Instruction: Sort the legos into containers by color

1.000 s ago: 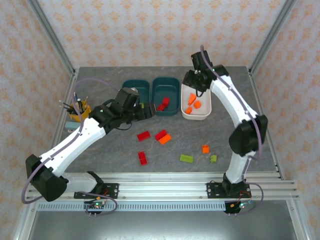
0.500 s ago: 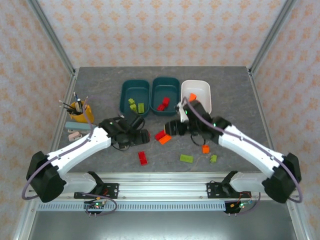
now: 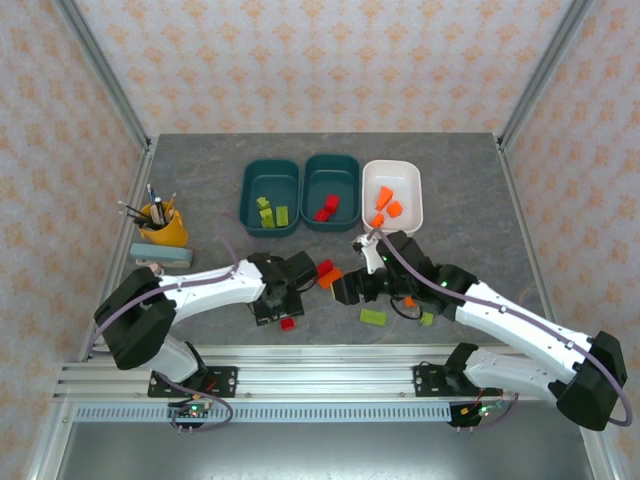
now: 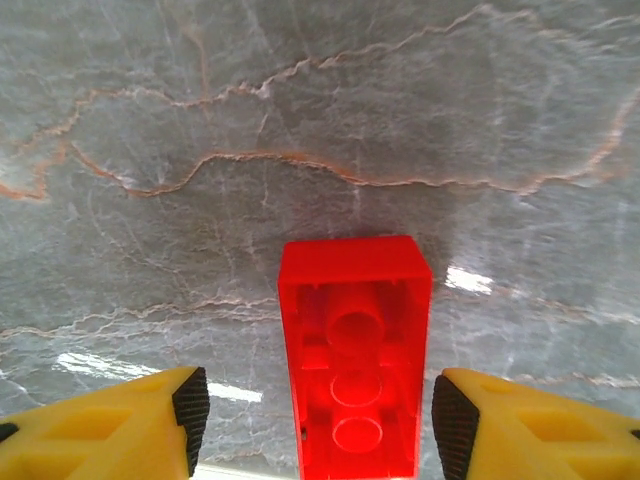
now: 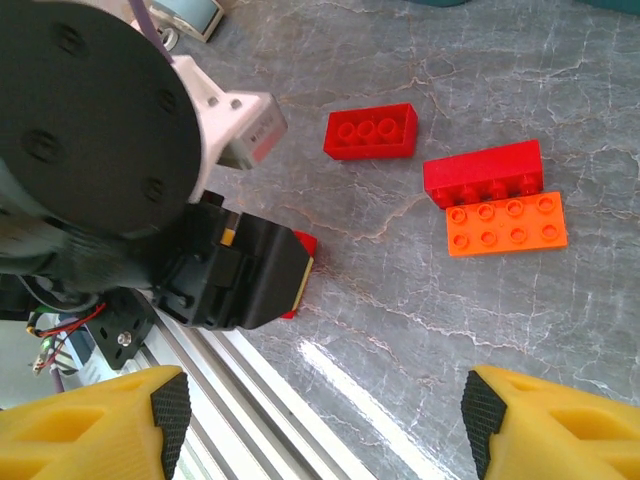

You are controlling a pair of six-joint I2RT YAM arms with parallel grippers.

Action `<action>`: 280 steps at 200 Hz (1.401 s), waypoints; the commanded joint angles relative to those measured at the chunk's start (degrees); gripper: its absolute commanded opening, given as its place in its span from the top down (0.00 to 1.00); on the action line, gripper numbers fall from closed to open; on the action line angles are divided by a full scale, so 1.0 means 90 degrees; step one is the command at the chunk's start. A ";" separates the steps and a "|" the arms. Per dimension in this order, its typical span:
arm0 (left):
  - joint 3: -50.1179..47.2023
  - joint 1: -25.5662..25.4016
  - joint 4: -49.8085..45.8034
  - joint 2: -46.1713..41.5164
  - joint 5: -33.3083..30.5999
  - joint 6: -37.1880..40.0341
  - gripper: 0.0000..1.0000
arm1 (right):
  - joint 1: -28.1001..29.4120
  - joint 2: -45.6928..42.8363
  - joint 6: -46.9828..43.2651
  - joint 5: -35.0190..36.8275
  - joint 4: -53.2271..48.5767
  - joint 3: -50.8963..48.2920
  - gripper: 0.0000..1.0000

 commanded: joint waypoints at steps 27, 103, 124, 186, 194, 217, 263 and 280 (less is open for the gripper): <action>-0.0037 -0.0188 0.0189 0.0297 -0.0293 -0.0464 0.44 | 0.0032 0.0001 -0.0095 0.0018 -0.0046 0.0174 0.27; -0.0134 -0.0236 0.0530 0.0378 -0.0609 -0.0349 0.60 | 0.0029 0.0001 0.0079 0.0426 -0.0104 0.0359 0.29; 0.0012 -0.0235 0.0331 0.0191 -0.0832 -0.0256 0.63 | 0.0023 -0.0009 0.0112 0.0837 -0.0279 0.0572 0.30; 0.2094 0.0288 -0.0798 -0.0101 -0.1130 0.0946 0.64 | -0.1021 0.0114 0.0914 0.2679 -0.0628 0.1570 0.32; 0.2378 0.0439 -0.0781 0.0012 -0.1041 0.1149 0.64 | -0.1207 0.0231 0.1060 0.2685 -0.0562 0.1710 0.32; 0.3252 0.0886 -0.0636 0.0511 -0.0746 0.1802 0.64 | -0.1645 0.0698 0.1324 0.2532 -0.0397 0.2145 0.32; 0.5686 0.1466 -0.0646 0.2464 0.0036 0.3461 0.64 | -0.2156 0.1475 0.1720 0.2135 -0.0283 0.2790 0.32; 0.6578 0.1589 -0.0760 0.3308 0.0278 0.3924 0.65 | -0.2364 0.1647 0.2043 0.1905 -0.0337 0.2842 0.32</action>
